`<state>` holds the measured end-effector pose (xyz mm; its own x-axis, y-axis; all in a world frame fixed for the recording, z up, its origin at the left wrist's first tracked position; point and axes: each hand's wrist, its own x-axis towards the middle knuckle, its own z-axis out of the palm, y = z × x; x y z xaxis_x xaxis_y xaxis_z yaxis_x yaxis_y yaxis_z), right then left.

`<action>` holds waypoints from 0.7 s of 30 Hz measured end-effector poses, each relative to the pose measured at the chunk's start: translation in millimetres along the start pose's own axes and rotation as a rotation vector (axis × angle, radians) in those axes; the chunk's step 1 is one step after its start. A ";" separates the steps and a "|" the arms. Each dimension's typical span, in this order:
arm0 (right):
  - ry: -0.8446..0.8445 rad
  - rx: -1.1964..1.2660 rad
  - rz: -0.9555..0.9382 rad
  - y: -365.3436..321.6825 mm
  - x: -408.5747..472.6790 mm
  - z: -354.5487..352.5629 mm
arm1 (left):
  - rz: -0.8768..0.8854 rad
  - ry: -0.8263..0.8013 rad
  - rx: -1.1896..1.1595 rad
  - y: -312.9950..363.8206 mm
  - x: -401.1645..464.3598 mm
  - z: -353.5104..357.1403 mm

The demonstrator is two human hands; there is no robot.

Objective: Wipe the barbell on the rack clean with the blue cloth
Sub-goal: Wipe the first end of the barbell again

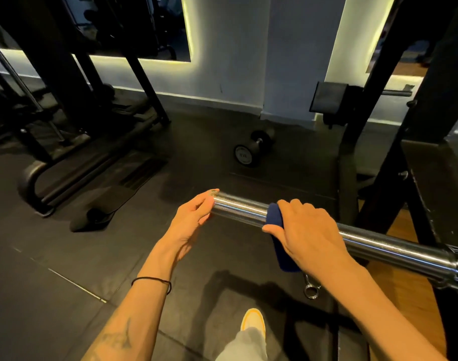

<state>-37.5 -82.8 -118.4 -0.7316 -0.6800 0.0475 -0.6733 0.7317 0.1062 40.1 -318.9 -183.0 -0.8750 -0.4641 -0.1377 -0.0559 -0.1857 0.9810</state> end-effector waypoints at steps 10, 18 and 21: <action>0.090 0.104 -0.136 -95.4 75.6 10.8 | -0.044 -0.055 0.054 12.3 -13.6 9.4; 0.163 0.105 -0.169 -70.5 52.2 21.1 | -0.218 0.124 0.177 25.5 10.3 18.8; 0.138 0.113 -0.106 -43.6 34.2 19.8 | -0.198 0.186 0.150 23.9 12.3 16.4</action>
<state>-35.3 -137.0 -141.1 -0.6396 -0.7476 0.1787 -0.7591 0.6509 0.0060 20.1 -314.7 -159.0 -0.7379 -0.5846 -0.3372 -0.2993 -0.1644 0.9399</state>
